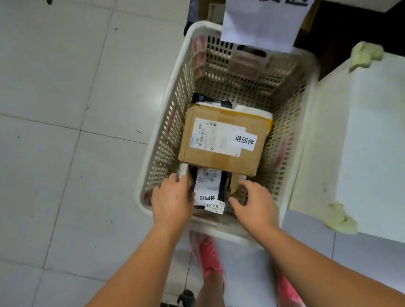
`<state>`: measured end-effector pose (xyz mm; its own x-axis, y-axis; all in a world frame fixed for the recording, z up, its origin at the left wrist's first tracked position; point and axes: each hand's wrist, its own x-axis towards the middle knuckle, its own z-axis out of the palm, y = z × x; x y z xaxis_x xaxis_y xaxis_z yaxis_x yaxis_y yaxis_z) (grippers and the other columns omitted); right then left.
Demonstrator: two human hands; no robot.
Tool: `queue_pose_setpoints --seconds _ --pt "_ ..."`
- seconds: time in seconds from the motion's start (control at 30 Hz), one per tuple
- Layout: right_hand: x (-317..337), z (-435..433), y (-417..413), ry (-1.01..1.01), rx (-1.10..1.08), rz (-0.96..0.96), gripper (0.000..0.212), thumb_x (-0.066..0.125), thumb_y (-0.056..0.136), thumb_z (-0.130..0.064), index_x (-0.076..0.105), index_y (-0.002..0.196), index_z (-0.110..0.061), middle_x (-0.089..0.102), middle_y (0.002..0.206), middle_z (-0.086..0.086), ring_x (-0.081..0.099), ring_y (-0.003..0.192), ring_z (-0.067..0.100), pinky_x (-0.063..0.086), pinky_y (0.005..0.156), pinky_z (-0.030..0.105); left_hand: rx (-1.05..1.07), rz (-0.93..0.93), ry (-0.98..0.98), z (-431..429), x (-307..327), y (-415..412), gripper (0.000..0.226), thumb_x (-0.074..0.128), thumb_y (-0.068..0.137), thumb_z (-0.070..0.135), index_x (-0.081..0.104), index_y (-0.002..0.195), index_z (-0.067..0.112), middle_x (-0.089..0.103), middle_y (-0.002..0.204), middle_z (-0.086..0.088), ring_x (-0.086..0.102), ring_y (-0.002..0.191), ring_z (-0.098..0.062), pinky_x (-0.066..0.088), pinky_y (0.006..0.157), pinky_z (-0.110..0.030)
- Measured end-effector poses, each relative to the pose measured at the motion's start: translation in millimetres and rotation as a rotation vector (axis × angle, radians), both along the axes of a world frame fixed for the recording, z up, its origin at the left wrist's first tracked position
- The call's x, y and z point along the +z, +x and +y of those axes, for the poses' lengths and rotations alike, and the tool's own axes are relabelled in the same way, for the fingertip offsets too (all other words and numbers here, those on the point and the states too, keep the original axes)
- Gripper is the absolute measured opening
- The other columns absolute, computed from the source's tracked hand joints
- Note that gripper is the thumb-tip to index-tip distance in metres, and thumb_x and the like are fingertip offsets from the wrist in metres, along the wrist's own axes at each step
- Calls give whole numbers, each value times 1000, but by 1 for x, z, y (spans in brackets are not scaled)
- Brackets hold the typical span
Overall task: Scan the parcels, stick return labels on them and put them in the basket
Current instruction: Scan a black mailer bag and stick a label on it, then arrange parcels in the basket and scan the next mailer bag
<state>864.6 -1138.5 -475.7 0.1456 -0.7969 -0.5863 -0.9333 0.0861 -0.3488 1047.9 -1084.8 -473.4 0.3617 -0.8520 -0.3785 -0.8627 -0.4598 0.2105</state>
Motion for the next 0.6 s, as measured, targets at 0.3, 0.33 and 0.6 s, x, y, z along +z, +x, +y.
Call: queue_pose_setpoints --seconds 0.3,0.33,0.6 --pt "240 -33 -99 -156 177 34 51 60 91 -45 49 139 -31 54 136 -7 45 128 16 43 98 33 -320 -141 -118 -32 229 -44 25 78 72 10 68 94 12 68 94 -9 65 86 -32 53 74 -43" --pt "266 -39 -112 -198 171 27 50 60 91 -45 50 137 -30 55 135 -7 46 126 17 43 97 33 -337 -157 -127 -39 254 -55 24 76 76 15 66 97 14 67 98 -6 65 90 -28 53 77 -43" --pt "423 -53 -261 -403 -2 -56 49 64 88 -41 52 134 -27 53 133 -4 47 127 20 45 92 33 -383 -311 -217 -78 410 -196 20 58 87 35 62 104 25 59 107 3 55 104 -21 45 84 -37"
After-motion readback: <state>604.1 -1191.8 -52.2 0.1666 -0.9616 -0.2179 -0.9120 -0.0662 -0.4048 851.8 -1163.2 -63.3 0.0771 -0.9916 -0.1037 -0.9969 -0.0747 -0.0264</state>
